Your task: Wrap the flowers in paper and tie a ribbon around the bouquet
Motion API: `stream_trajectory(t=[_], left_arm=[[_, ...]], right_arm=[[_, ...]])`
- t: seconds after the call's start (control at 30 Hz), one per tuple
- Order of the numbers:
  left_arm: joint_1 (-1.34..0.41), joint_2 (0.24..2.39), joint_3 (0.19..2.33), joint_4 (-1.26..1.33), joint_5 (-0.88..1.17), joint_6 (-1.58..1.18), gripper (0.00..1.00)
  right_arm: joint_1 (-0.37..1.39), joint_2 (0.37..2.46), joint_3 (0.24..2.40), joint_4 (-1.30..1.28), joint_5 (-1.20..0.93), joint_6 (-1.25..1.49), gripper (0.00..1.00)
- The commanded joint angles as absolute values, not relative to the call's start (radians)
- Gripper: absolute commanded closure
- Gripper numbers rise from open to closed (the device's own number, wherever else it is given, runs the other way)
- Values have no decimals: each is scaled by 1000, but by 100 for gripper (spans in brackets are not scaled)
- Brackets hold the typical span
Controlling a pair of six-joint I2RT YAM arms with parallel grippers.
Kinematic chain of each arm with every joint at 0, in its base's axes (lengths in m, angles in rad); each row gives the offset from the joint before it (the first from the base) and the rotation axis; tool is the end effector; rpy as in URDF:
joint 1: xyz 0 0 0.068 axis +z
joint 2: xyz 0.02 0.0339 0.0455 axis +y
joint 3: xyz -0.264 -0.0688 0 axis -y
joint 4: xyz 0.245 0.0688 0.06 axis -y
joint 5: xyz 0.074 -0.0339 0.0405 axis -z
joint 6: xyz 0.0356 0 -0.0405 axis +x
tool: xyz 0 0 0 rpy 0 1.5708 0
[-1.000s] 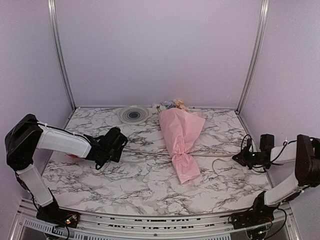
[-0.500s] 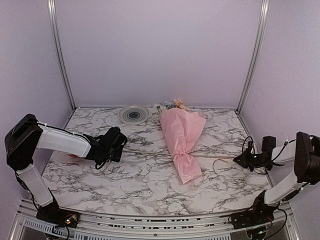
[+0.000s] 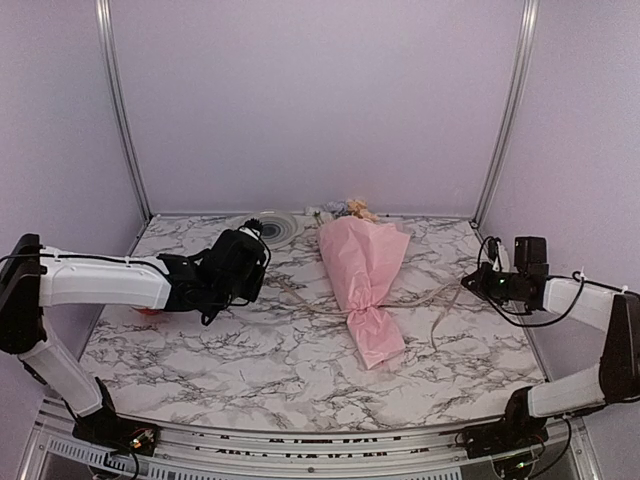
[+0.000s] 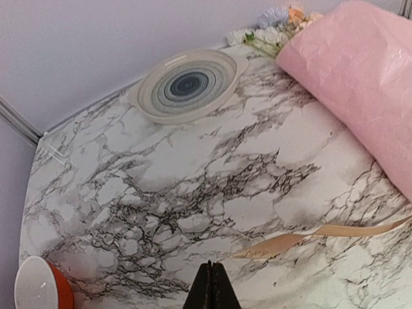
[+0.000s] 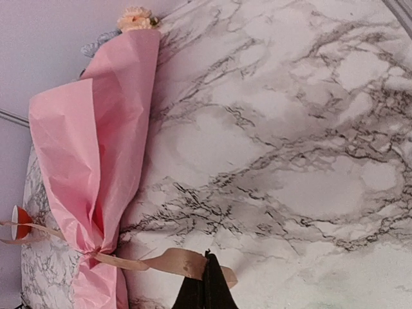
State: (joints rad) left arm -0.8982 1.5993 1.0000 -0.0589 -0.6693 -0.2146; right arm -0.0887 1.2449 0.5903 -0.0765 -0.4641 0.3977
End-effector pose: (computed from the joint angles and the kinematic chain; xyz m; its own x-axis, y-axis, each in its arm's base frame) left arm 0.2318 -0.2556 0.2264 -0.4379 0.2817 -0.8538 0.2194 0.9544 0.2023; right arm 0.2456 -0.0058 0.1914 -0.7110 0.4109 -0.5706 0.0246 0.8255 0.5639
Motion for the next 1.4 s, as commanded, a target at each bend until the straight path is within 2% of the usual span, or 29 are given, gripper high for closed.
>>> stream_trajectory(t=[0.0, 0.23, 0.5, 0.9, 1.17, 1.37], left_arm=[[-894, 1506, 1026, 34, -785, -118, 100], [-893, 1505, 1004, 102, -937, 1, 100], [-865, 1481, 918, 4, -951, -110, 100], [-788, 1456, 836, -163, -946, -296, 100], [-800, 1436, 829, -144, -862, -287, 100], [-938, 1410, 895, 15, -704, -110, 100]], right_arm=[[-4, 1219, 680, -146, -394, 402, 100], [-11, 1231, 698, -151, -379, 396, 100], [-199, 1243, 554, -126, -438, 396, 100], [-280, 1324, 473, -83, -439, 363, 100], [-257, 1321, 469, -83, -438, 368, 100], [-26, 1272, 553, -236, -326, 367, 100]])
